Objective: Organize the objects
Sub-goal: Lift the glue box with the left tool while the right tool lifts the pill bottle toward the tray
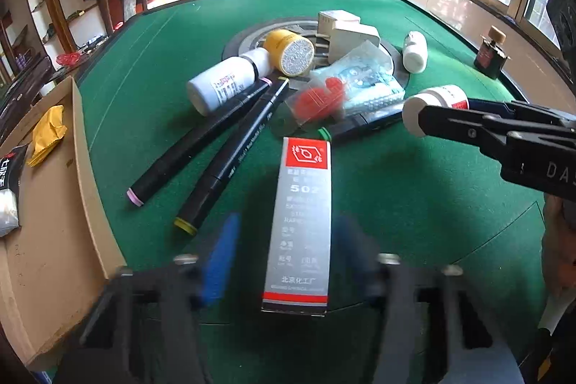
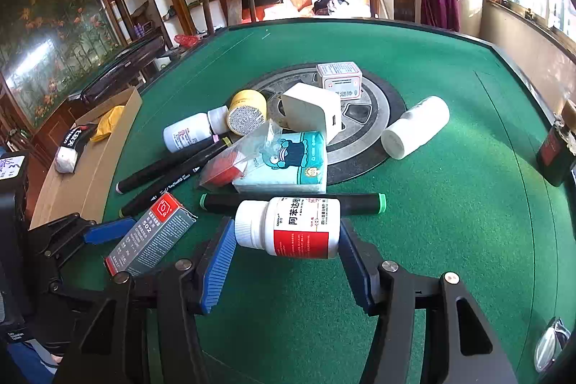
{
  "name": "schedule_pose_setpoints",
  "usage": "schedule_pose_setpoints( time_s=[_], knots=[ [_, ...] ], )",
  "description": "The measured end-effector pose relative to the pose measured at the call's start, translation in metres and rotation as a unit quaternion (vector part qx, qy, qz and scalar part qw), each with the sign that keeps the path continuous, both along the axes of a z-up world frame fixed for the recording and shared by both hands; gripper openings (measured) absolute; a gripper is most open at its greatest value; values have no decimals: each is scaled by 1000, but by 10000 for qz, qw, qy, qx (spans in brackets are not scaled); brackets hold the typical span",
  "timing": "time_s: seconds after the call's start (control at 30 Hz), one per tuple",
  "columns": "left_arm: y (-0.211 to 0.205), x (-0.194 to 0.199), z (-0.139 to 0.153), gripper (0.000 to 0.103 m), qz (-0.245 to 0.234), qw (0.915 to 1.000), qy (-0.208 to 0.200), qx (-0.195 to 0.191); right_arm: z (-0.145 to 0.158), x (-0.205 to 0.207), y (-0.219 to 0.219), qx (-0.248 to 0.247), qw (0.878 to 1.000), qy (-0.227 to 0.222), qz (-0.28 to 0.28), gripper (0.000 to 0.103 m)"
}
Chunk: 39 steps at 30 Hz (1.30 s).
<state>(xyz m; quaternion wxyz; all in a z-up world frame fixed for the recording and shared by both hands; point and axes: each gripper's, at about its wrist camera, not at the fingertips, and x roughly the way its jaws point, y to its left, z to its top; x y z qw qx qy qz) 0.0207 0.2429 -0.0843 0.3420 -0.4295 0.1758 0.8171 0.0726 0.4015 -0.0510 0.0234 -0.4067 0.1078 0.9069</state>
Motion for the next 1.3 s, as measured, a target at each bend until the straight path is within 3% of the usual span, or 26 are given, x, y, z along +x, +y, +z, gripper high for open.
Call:
schedule_pose_setpoints(
  time_s=[0.03, 0.2, 0.4, 0.6, 0.8, 1.13, 1.3],
  knots=[
    [-1, -1, 1, 26, 42, 10000, 7, 15, 1, 0, -2, -5, 10000, 12, 11, 61],
    [-8, -2, 4, 26, 6, 9995, -105, 288, 2, 0, -2, -121, 9999, 51, 18, 61],
    [-25, 8, 35, 26, 111, 9927, 443, 1119, 7, 2, -3, -187, 9997, 120, 62, 62],
    [-32, -4, 35, 26, 326, 9919, 260, 1203, 5, 2, -3, -254, 9996, 97, 95, 62],
    [-31, 5, 36, 26, 310, 9920, 535, 1104, 3, 1, -4, -232, 9997, 87, 60, 61],
    [-45, 9, 49, 26, 499, 9854, 767, 1439, 11, 5, -16, -654, 9972, 262, -250, 62],
    [-52, 10, 54, 26, 558, 9824, 798, 1595, 14, 0, -33, -590, 9971, 319, -368, 62]
  ],
)
